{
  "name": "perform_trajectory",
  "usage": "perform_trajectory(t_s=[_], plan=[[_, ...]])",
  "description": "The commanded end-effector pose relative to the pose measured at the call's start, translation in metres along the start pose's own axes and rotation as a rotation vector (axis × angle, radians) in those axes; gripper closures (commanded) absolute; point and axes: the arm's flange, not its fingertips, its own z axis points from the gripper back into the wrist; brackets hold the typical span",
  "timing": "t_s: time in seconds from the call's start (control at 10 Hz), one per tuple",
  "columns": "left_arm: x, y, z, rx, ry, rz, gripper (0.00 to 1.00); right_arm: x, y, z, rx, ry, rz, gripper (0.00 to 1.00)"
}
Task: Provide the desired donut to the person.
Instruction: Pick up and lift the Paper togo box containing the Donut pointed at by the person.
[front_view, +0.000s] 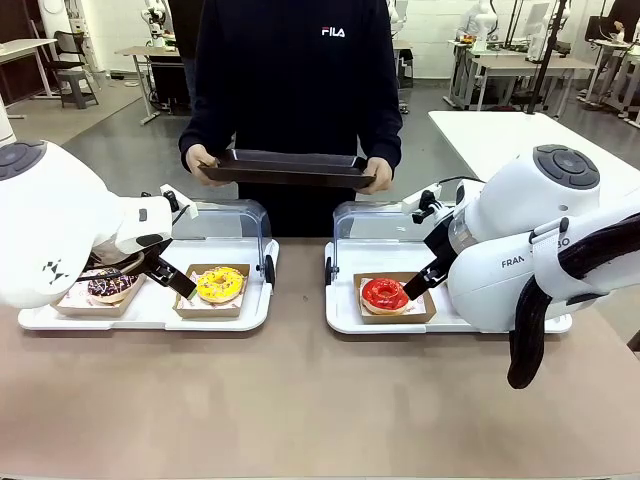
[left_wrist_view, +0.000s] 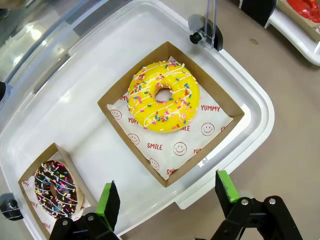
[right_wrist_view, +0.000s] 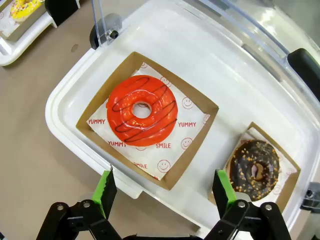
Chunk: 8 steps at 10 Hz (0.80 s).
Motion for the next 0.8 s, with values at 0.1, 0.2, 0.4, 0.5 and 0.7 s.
perform_trajectory(t_s=[0.1, 0.2, 0.4, 0.5, 0.7], plan=[[0.000, 0.000, 0.000, 0.000, 0.000, 0.000, 0.00, 0.003, -0.001, 0.023, 0.026, -0.029, 0.019, 0.00], [-0.009, 0.008, 0.023, -0.029, -0.024, -0.006, 0.00, 0.000, -0.005, 0.057, 0.060, -0.050, 0.059, 0.00], [-0.046, 0.028, 0.093, -0.254, -0.114, -0.068, 0.00, -0.013, -0.015, 0.125, 0.212, -0.100, 0.149, 0.00], [-0.063, 0.036, 0.118, -0.321, -0.174, -0.130, 0.00, -0.019, -0.024, 0.149, 0.223, -0.108, 0.187, 0.00], [-0.093, 0.058, 0.148, -0.376, -0.276, -0.253, 0.00, -0.034, -0.060, 0.179, 0.171, -0.130, 0.229, 0.00]])
